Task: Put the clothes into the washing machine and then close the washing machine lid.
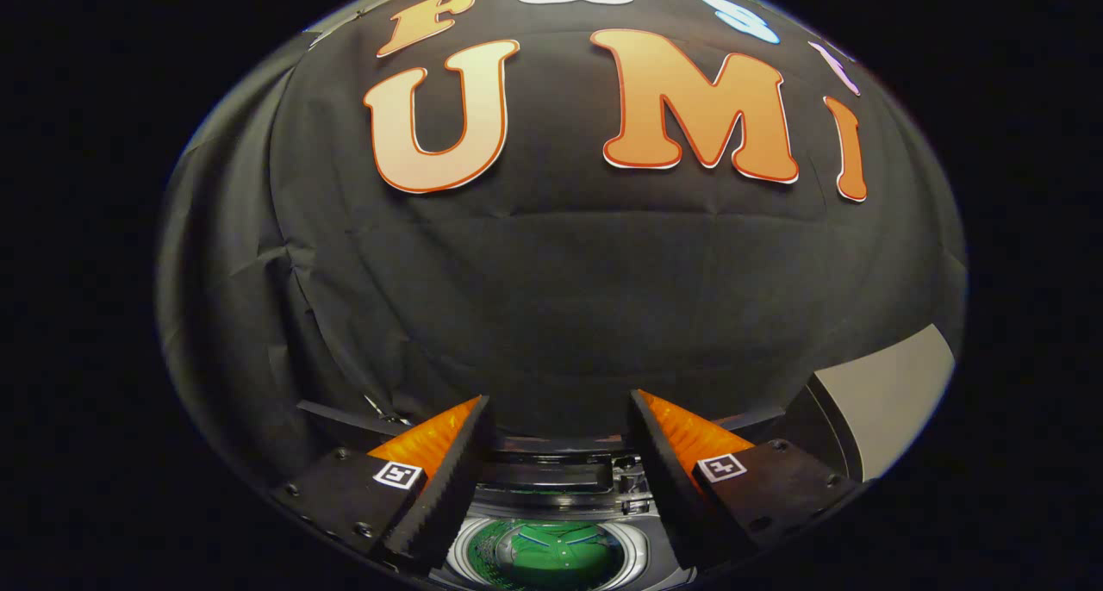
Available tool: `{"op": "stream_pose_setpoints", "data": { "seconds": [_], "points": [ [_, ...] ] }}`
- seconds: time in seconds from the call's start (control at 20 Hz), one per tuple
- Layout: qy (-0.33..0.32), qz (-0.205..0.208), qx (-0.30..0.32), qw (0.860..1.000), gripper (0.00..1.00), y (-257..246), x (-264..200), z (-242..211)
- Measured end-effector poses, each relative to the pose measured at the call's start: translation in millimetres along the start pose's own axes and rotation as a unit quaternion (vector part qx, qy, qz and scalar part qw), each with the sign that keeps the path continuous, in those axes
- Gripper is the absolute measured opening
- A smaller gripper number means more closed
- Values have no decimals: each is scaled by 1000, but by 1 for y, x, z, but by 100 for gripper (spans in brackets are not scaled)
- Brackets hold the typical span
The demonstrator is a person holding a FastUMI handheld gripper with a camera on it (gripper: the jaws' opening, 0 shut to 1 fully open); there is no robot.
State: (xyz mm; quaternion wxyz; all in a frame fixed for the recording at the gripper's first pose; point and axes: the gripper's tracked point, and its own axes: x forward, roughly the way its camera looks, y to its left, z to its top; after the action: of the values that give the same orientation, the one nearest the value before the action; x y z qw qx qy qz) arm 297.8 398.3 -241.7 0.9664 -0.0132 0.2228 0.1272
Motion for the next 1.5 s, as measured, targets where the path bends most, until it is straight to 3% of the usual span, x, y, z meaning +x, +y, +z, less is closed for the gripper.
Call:
{"op": "stream_pose_setpoints", "data": {
  "seconds": [1.05, 1.3, 1.5],
  "points": [
    [-67, -12, -1, 998, 99, 7, -88, -75],
    [-14, -8, 10, 1000, 98, 4, -71, -133],
    [4, -1, 21, 1000, 98, 1, -75, -154]
  ]
}}
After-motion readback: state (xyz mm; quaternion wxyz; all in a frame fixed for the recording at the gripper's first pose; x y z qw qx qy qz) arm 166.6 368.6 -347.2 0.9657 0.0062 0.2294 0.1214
